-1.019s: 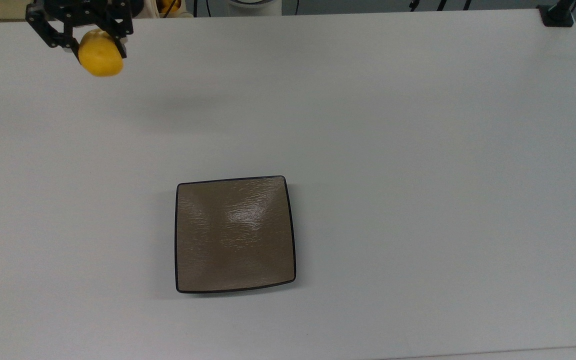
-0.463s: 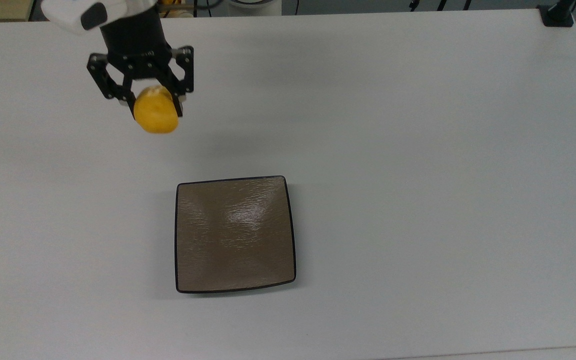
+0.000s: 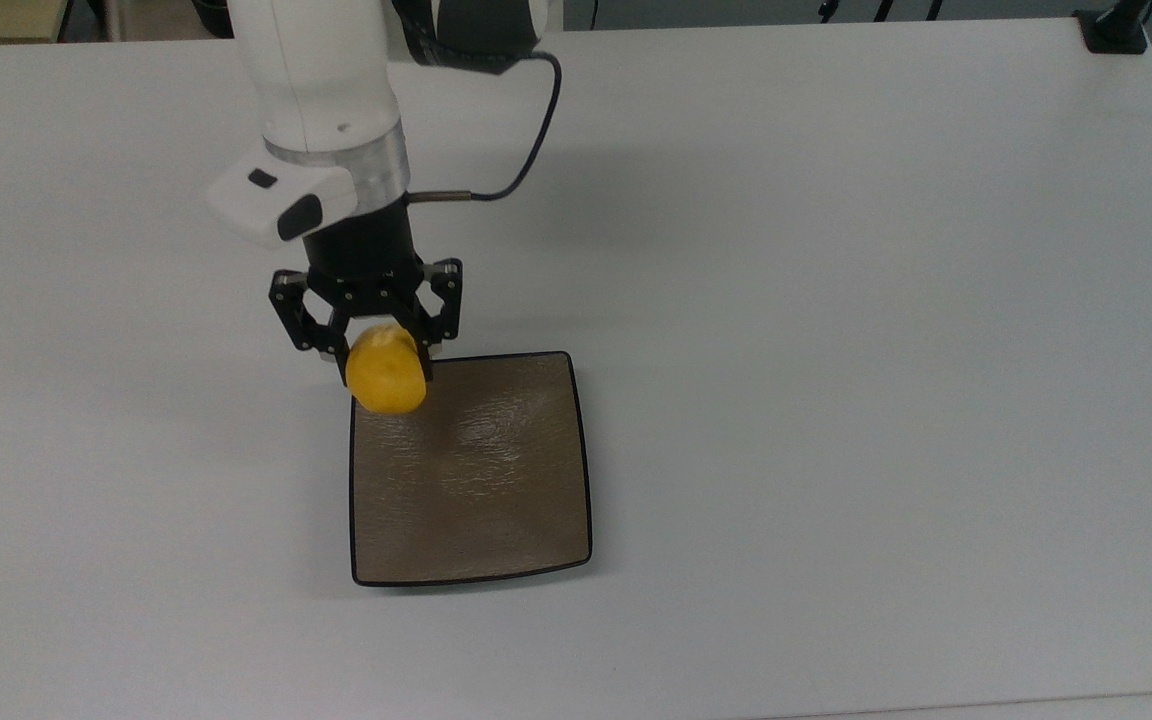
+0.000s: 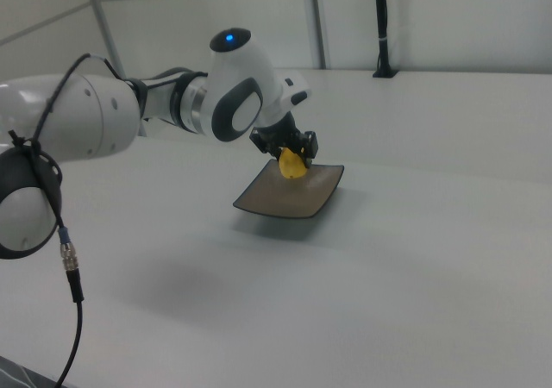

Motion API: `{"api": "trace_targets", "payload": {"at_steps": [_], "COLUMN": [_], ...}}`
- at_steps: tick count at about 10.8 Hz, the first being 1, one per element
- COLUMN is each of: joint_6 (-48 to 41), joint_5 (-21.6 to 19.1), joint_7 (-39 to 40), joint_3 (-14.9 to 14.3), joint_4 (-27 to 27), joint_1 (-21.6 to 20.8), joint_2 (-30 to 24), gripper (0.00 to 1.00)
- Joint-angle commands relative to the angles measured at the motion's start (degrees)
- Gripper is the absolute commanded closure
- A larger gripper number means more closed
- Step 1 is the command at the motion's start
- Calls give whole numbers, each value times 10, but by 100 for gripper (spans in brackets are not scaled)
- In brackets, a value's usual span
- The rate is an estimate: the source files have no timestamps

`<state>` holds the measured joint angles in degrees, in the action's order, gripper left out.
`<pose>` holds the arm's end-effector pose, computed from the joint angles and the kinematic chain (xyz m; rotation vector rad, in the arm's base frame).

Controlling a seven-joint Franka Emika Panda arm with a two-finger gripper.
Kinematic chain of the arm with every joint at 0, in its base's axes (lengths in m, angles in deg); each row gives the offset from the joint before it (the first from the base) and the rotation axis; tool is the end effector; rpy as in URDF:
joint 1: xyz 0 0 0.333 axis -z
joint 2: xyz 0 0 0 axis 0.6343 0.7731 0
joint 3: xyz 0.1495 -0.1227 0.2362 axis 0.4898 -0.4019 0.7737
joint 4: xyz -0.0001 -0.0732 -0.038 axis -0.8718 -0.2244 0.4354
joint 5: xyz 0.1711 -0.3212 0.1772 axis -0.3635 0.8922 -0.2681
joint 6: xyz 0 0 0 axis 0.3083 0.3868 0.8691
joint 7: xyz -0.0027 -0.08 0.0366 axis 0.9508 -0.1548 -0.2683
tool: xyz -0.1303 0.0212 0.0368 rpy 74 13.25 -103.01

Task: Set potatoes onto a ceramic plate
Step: 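Lower the potato onto the plate and open the gripper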

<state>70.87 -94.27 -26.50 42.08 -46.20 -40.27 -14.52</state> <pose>0.7356 -0.0004 0.4071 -3.0403 -0.2494 -0.6467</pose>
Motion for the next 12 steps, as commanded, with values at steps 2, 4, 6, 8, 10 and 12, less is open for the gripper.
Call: {"api": "trace_targets", "payload": {"at_steps": [2,4,6,8,10,12], "joint_6": [95,124,155,164,164,164], "joint_5": [-40,-43,-48,-46,-42,-38], "joint_7": [-8,-9,-27,-47,-47,-47], "joint_3": [-3,-2,-2,-2,1,5], "joint_4": [-6,-6,-6,-8,-12,-12], "joint_1": [-19,-26,-30,-31,-31,-31], "joint_2": [53,79,96,102,106,105], "gripper": [85,84,66,45,10,0]}}
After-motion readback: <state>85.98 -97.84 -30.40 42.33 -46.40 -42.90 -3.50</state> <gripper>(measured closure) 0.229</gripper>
